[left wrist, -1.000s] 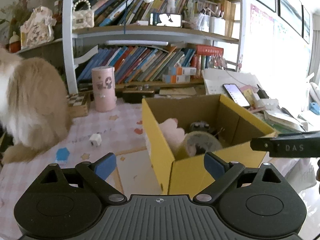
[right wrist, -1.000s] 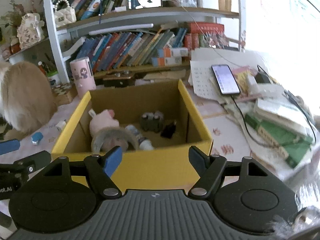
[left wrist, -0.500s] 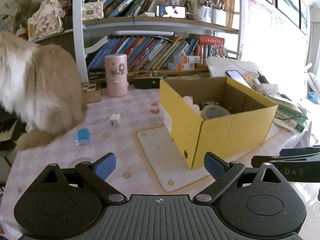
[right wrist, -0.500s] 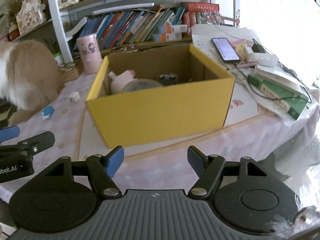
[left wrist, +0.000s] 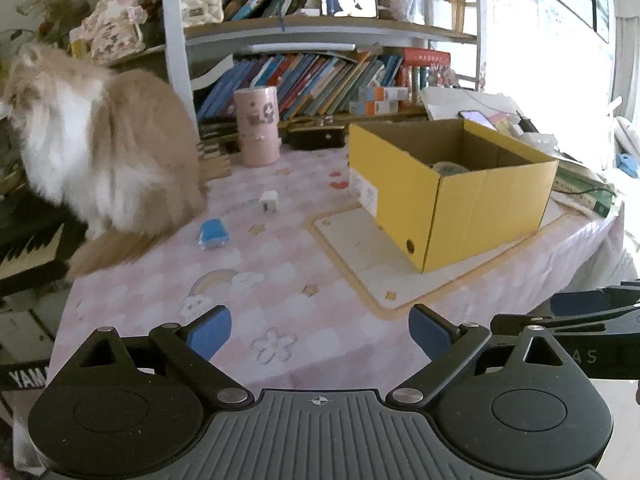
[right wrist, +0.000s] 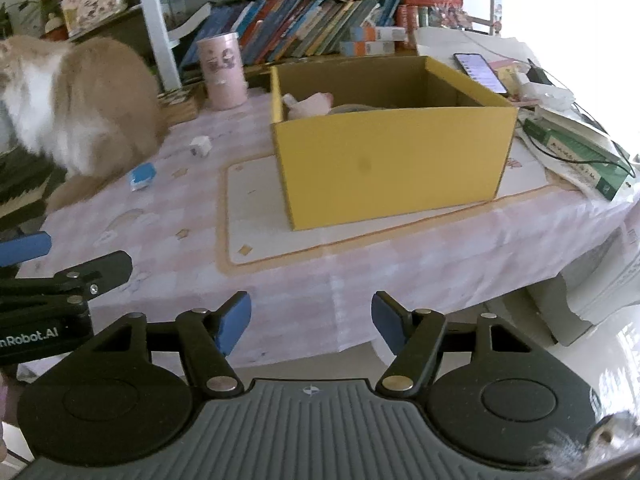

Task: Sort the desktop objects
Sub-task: 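Pull both open tools back from the box over the table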

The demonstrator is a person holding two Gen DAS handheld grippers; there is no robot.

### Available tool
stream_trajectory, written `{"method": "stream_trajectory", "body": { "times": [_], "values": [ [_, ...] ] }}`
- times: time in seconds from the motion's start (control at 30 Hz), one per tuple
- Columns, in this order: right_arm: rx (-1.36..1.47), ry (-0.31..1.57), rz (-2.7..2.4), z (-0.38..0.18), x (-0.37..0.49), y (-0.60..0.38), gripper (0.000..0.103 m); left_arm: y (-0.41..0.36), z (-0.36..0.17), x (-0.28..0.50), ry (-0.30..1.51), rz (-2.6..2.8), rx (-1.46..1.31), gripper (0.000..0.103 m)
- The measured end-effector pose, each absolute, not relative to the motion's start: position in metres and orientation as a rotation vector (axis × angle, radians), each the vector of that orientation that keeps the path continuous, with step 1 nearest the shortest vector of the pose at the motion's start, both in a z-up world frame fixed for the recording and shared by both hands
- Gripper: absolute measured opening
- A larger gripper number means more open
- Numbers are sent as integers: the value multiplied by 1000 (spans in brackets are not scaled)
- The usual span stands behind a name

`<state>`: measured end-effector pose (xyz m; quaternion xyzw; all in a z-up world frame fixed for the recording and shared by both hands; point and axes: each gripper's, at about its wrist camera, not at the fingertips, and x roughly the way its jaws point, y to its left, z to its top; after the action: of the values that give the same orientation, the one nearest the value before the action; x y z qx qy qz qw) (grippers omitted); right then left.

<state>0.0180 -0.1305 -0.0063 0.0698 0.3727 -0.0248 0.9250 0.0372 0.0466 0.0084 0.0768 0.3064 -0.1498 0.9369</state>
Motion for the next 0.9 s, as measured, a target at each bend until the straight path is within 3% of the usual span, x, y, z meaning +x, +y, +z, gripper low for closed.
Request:
{"method": "stream_trajectory", "body": {
  "times": [0.9],
  "values": [
    [80,733,75,-2,6,-56,50,120,13,13,598,-197,100,97]
  ]
}}
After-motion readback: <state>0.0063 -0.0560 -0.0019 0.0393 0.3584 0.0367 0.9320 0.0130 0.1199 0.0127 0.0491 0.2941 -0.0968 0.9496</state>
